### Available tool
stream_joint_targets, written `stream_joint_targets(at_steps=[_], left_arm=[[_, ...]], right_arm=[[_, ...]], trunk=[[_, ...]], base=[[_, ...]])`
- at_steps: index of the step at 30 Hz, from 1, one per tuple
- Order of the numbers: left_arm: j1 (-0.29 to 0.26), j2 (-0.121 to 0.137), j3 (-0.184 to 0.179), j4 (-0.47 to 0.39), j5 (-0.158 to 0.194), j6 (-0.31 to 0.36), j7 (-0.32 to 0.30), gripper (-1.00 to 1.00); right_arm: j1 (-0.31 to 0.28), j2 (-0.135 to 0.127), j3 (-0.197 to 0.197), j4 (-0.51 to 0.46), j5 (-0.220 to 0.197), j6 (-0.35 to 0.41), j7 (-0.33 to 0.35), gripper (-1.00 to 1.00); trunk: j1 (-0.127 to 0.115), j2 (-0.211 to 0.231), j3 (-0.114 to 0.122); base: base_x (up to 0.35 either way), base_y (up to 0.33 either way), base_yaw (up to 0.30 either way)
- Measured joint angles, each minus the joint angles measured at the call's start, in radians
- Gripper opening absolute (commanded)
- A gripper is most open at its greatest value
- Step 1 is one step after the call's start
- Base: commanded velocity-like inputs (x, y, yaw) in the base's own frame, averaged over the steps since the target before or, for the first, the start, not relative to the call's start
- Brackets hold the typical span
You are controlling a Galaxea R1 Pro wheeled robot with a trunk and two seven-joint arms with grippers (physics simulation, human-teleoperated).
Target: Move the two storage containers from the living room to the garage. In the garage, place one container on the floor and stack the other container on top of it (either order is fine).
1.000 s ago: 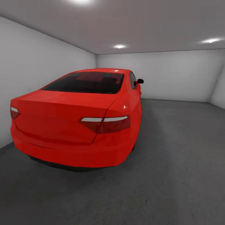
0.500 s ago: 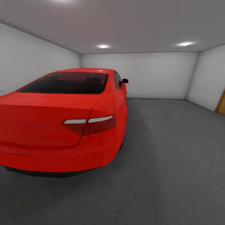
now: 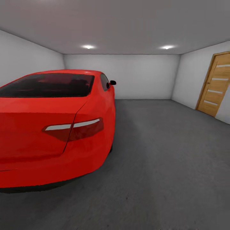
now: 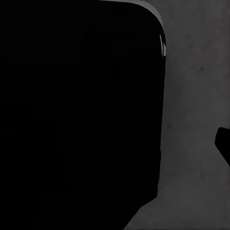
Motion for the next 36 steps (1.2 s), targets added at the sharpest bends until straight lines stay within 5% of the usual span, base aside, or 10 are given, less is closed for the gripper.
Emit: stream_joint_targets(at_steps=[36], left_arm=[[0.000, 0.000, 0.000, 0.000, 0.000, 0.000, 0.000, 1.00]], right_arm=[[0.000, -0.001, 0.000, 0.000, 0.000, 0.000, 0.000, 1.00]], trunk=[[0.000, 0.000, 0.000]], base=[[0.000, 0.000, -0.300]])
